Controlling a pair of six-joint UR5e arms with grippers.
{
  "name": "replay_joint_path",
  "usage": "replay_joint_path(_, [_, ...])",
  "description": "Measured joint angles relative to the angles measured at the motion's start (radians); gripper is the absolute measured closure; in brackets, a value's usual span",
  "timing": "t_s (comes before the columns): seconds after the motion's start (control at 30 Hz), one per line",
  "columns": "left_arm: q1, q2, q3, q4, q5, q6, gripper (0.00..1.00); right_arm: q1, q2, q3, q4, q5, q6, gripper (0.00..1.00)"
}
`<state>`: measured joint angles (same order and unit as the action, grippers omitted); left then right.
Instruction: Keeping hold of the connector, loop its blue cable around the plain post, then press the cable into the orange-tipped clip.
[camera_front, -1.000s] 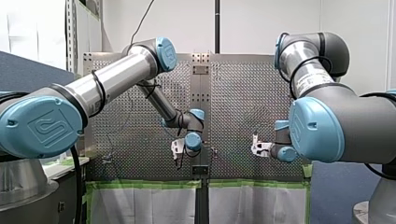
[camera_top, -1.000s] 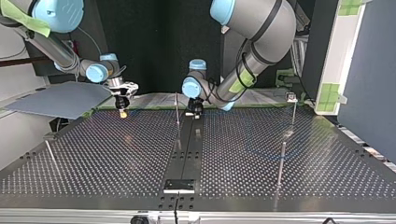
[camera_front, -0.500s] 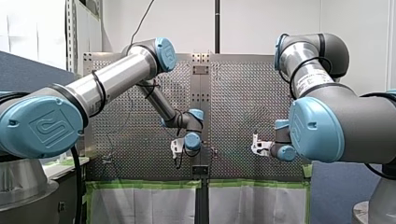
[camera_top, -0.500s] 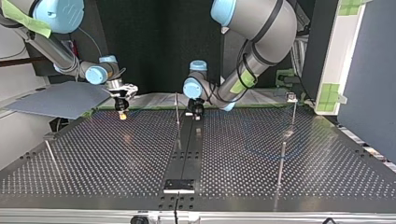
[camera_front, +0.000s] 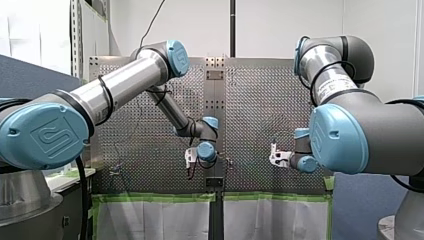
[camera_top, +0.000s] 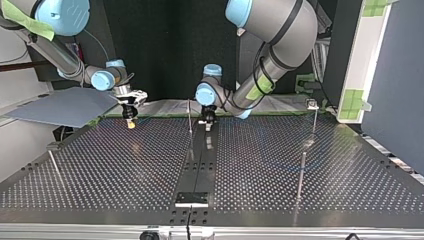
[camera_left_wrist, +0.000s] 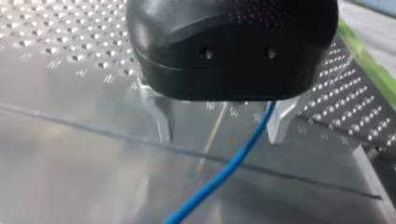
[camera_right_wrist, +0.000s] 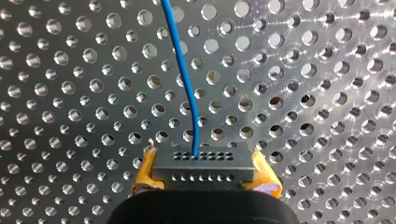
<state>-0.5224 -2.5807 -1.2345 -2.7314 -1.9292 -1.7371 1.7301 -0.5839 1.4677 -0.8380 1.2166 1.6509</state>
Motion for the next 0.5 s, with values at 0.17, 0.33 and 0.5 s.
replay_joint_path(0.17, [-0.004, 0.000, 0.000, -0.038, -0.020, 0.035, 0.00, -0.001, 0.000, 0.000, 0.001, -0.001, 0.001, 1.00])
replay_joint_path(0.33, [-0.006, 0.000, 0.000, -0.058, -0.031, 0.050, 0.00, -0.001, 0.000, 0.000, 0.003, -0.001, 0.002, 1.00])
replay_joint_path(0.5, [-0.019, 0.002, -0.004, -0.098, -0.062, 0.082, 0.00, -0.001, 0.001, 0.000, 0.006, -0.002, 0.003, 1.00])
